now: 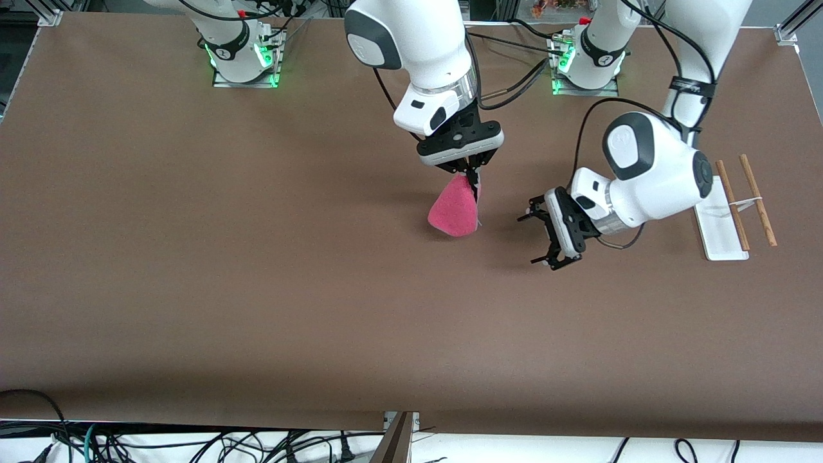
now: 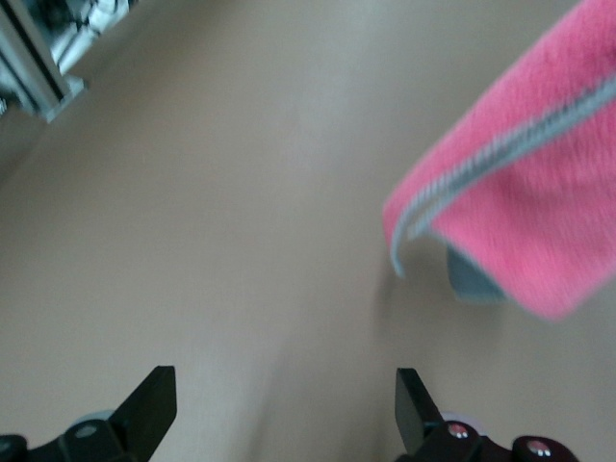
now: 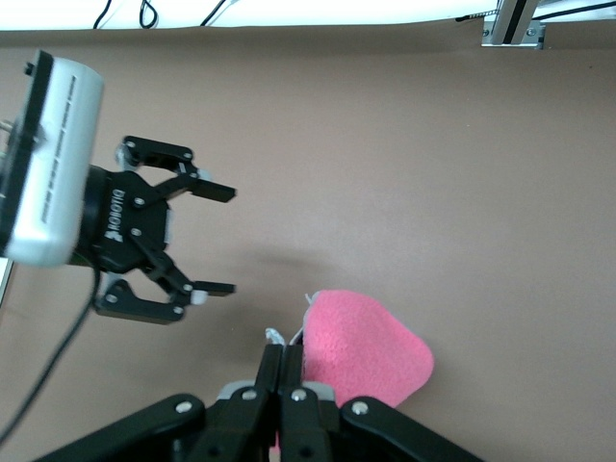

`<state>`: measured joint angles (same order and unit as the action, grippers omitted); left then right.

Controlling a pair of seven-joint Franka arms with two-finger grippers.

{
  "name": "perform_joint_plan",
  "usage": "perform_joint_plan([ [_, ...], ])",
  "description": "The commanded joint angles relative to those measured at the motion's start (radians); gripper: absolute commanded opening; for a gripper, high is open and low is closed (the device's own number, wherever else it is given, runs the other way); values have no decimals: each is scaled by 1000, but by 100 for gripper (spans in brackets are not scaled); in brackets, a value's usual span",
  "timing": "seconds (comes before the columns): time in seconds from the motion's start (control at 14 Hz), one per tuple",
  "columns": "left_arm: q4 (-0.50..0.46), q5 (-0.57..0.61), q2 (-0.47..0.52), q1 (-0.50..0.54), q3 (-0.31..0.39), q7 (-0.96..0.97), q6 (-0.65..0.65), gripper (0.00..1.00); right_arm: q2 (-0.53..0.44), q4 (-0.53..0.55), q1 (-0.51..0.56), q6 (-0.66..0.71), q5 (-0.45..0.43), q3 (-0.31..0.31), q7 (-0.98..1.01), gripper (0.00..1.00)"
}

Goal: Pass towel and hang on rack
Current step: 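Grasp the hanging towel with the left gripper below the right gripper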

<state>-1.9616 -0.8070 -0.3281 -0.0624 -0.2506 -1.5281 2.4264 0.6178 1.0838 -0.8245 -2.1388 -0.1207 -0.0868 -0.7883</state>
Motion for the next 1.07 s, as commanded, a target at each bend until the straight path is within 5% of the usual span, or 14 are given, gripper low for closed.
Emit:
perform_joint_plan([
  [0.0,-43,-203,-31,4,-51,-217,111,100,16,-35,-8,2,4,7,-14,0],
  [0.57,-51,-709,-92,-42,-70,-656,126,100,16,-35,-8,2,4,7,-11,0],
  [0.79,-57,-778,-91,-57,-72,-715,123,99,16,-35,-8,2,4,7,-6,0],
  [1.0,-53,-782,-89,-66,-85,-716,125,73,16,-35,-8,0,4,7,1,0],
])
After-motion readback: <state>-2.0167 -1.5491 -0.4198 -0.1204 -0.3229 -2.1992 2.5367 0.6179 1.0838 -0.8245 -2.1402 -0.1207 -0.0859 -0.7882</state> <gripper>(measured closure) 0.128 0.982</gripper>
